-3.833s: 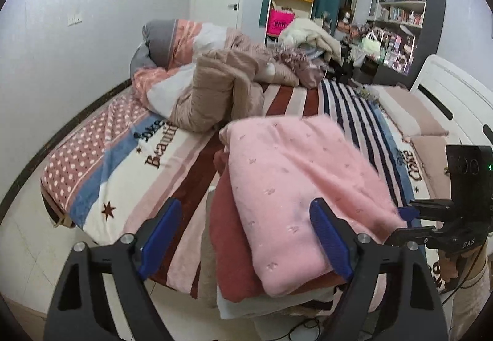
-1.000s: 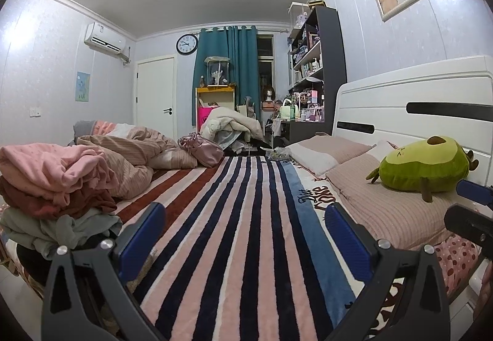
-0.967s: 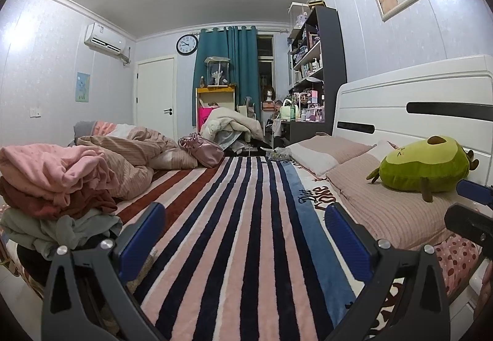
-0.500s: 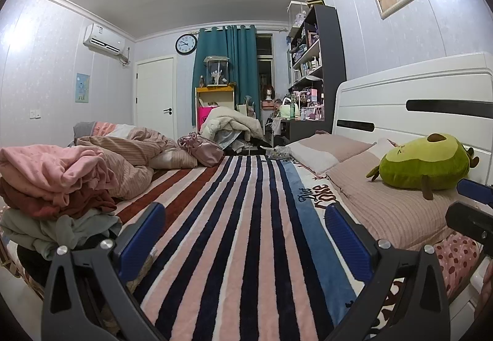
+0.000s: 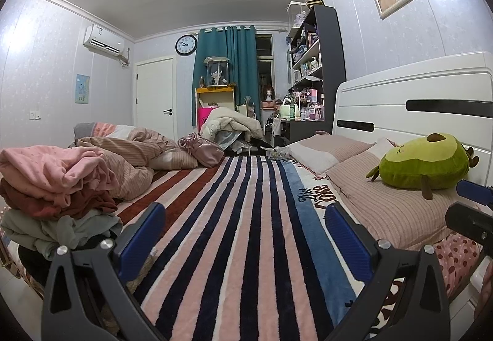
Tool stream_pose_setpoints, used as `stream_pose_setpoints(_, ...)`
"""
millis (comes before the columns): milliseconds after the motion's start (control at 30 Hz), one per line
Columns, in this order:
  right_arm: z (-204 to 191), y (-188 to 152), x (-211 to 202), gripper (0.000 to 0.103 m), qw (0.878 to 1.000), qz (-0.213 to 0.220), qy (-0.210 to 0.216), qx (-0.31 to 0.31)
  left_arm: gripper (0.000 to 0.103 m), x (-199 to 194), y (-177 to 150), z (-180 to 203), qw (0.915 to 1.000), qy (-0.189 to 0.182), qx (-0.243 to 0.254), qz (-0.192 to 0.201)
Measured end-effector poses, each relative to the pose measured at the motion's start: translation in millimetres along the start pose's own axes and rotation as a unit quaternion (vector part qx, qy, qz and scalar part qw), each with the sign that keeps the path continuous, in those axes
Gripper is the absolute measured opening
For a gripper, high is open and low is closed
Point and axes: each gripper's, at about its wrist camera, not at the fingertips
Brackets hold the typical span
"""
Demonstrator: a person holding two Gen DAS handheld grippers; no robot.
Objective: Fold small clothes
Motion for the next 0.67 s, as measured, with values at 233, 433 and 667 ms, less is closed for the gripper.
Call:
stream_pose_setpoints(233, -2, -1, 0, 0.103, 1.000, 0.000, 0.000, 0.001, 0.102, 0, -1, -1, 1.0000, 0.000, 0.000, 0.000)
stream_pose_setpoints(433, -5, -2, 0, 0.103, 1.000, 0.002, -0.001, 0.000, 0.102, -1, -1, -3, 1.0000, 0.000, 0.000, 0.001)
stream_pose_setpoints(667, -10, -4, -1, 0.103, 1.000, 0.003, -0.001, -0.002, 0.102, -7, -1, -2, 1.0000, -0.006, 0.003, 0.002)
Point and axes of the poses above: each gripper's, at about its wrist camera, not at the fingertips, and x roughly the way its jaws point, z to its right, y to its top, and after that the axes turned 14 degrees about x, right-handed
